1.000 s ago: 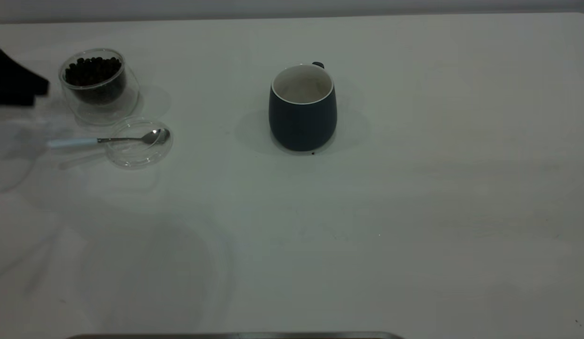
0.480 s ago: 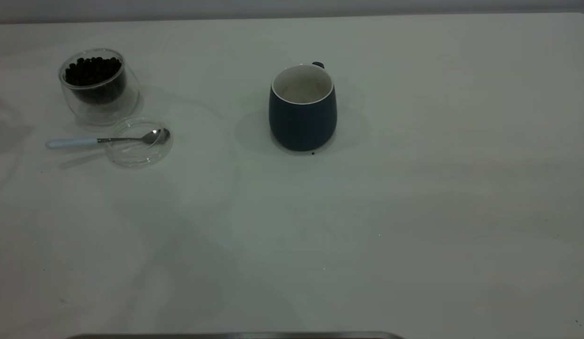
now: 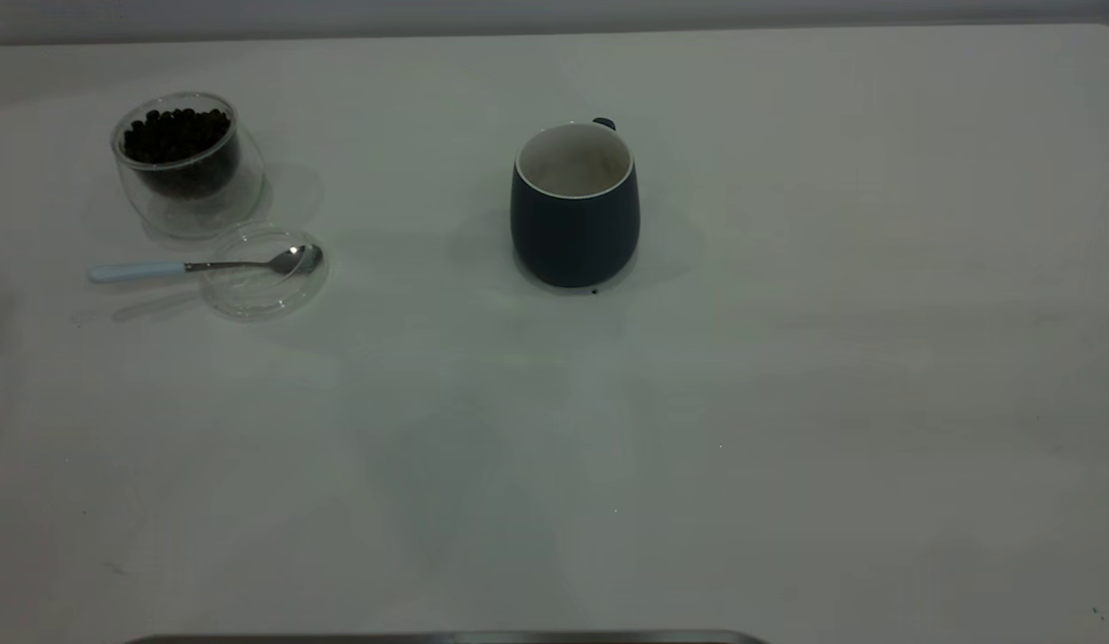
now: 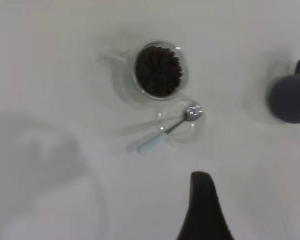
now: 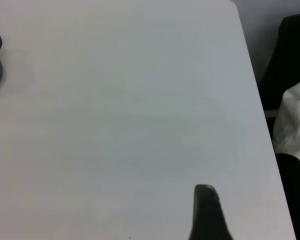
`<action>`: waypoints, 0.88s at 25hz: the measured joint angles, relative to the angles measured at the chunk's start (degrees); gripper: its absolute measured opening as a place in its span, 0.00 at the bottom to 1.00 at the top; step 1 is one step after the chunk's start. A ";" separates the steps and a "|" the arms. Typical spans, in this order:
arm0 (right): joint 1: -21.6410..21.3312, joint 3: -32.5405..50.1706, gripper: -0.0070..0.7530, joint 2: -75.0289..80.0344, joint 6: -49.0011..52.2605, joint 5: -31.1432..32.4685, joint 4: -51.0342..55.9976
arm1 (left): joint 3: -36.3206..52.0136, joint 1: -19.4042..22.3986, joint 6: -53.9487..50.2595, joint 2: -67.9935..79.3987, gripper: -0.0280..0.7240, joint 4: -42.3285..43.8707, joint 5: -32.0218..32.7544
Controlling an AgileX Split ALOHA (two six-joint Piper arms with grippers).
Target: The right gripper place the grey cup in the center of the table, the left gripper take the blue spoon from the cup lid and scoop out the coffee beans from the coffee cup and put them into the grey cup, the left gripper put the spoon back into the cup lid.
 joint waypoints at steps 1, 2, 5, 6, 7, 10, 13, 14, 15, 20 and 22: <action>0.00 0.00 0.61 0.00 0.00 0.00 0.00 | 1.82 -0.39 -0.06 -2.67 0.82 0.22 0.00; 0.00 0.00 0.61 0.00 0.00 0.00 0.00 | 3.43 -0.97 -0.12 -4.90 0.82 0.27 0.00; 0.00 0.00 0.61 0.00 0.00 0.00 0.00 | 9.54 -4.32 -0.17 -12.72 0.82 1.09 0.00; 0.00 0.00 0.61 0.00 0.00 0.00 0.00 | 11.16 -6.23 -0.30 -14.80 0.82 2.00 0.00; 0.00 0.00 0.61 0.00 0.00 0.00 0.00 | 13.00 -8.11 -0.62 -17.19 0.82 3.08 0.00; 0.00 0.00 0.61 0.00 0.00 0.00 0.00 | 17.41 -15.82 -3.54 -23.53 0.82 8.75 0.00; 0.00 0.00 0.61 0.00 0.00 0.00 0.00 | 20.76 -22.25 -9.56 -29.39 0.82 15.42 0.00; 0.00 0.00 0.61 0.00 0.00 0.00 0.00 | 21.81 -24.12 -11.56 -31.41 0.82 17.80 0.00; 0.00 0.00 0.61 0.00 0.00 0.00 0.00 | 22.92 -25.45 -14.08 -33.48 0.82 19.72 0.00; 0.00 0.00 0.61 0.00 0.00 0.00 0.00 | 30.87 -28.87 -24.28 -43.97 0.82 30.35 0.00; 0.00 0.00 0.61 0.00 0.00 0.00 0.00 | 35.30 -28.94 -27.20 -48.45 0.82 32.81 0.00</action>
